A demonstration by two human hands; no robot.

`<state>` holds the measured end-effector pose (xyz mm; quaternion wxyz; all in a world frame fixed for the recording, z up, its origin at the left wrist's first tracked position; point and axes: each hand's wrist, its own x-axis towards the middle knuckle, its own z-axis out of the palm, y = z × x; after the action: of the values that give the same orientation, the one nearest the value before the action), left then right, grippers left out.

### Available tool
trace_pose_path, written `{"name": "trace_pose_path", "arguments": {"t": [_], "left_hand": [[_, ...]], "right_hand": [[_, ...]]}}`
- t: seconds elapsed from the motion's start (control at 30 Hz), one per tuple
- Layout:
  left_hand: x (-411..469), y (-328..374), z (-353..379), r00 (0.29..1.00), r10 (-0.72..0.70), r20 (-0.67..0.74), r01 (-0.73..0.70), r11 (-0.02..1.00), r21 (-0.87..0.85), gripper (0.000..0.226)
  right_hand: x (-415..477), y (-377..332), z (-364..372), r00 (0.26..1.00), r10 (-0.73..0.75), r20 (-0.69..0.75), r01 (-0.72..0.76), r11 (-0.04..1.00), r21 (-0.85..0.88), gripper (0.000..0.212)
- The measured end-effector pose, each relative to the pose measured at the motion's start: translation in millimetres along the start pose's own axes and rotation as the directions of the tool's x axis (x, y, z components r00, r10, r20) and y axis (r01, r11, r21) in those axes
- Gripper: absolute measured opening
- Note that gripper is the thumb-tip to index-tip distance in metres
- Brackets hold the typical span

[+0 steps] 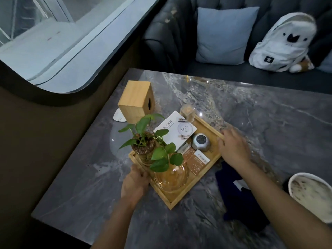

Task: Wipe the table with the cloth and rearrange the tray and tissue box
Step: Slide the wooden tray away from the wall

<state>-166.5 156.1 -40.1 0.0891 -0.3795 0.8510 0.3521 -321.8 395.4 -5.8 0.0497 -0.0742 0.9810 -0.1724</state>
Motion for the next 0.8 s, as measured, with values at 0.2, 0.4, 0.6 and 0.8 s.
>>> {"name": "trace_pose_path", "arguments": {"t": [0.2, 0.4, 0.6, 0.8], "left_hand": [[-19, -10, 5, 0.987, 0.098, -0.125, -0.098, 0.995, 0.004, 0.025], [-39, -33, 18, 0.948, 0.276, -0.157, -0.257, 0.958, 0.131, 0.064], [-63, -54, 35, 0.942, 0.316, -0.113, -0.270, 0.914, 0.302, 0.100], [-66, -56, 37, 0.928, 0.351, -0.128, -0.284, 0.884, 0.371, 0.106]], "right_hand": [[-46, 13, -8, 1.000, 0.003, 0.030, -0.004, 1.000, 0.012, 0.035], [-87, 27, 4, 0.990, 0.008, 0.139, -0.005, 1.000, -0.023, 0.064], [-118, 42, 20, 0.976, 0.038, 0.214, 0.026, 0.957, -0.288, 0.084], [-120, 45, 25, 0.996, -0.013, 0.090, 0.040, 0.951, -0.305, 0.046]]}}
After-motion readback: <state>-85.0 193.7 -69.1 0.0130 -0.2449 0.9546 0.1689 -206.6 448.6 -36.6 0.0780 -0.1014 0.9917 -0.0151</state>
